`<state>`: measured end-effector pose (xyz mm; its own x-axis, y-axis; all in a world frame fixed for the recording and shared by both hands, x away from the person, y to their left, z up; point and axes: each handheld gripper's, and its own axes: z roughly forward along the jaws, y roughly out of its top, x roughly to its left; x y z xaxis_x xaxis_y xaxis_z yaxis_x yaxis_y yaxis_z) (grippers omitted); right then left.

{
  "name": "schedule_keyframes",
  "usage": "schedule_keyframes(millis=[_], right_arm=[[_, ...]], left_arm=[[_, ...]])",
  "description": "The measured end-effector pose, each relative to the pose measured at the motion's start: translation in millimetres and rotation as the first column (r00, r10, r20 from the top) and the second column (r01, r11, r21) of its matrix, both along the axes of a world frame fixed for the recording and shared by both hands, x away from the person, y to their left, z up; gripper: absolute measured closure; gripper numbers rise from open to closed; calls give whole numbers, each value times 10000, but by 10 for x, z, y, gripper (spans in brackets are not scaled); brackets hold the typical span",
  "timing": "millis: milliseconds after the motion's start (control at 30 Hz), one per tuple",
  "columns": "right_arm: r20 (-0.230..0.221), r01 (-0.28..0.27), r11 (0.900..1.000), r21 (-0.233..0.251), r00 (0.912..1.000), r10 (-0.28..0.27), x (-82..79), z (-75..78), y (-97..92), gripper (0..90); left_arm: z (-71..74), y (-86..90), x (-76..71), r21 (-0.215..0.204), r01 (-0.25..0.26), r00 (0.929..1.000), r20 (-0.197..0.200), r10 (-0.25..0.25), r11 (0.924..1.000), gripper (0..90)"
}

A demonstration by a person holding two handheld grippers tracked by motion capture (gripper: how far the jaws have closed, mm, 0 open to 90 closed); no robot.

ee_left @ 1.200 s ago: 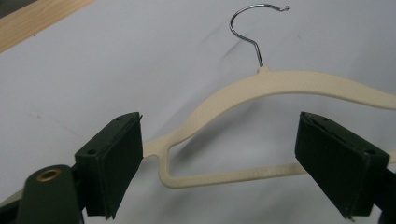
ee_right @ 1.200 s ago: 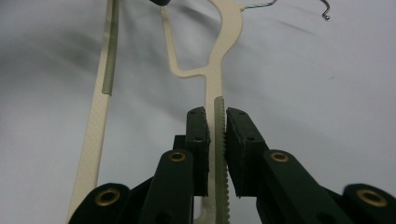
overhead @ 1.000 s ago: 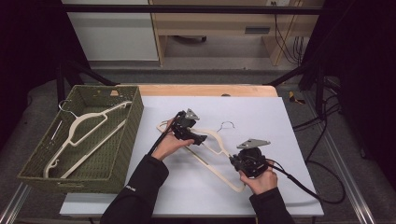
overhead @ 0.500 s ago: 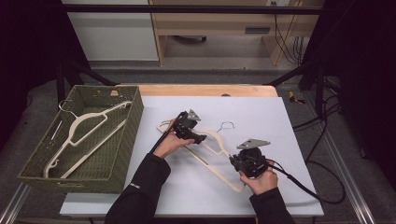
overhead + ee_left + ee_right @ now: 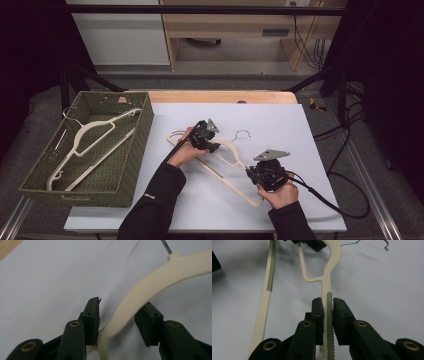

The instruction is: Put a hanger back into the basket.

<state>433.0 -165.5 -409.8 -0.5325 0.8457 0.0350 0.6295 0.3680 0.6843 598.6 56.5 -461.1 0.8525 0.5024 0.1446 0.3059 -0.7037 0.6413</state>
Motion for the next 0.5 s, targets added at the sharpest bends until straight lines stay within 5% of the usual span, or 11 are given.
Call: schedule_keyframes(millis=[500], right_arm=[[-385, -8, 9999, -155, 9993, 2, 68, -101, -77, 796]], left_arm=[[197, 128, -234, 685, 985, 9883, 1103, -1057, 9928, 680]])
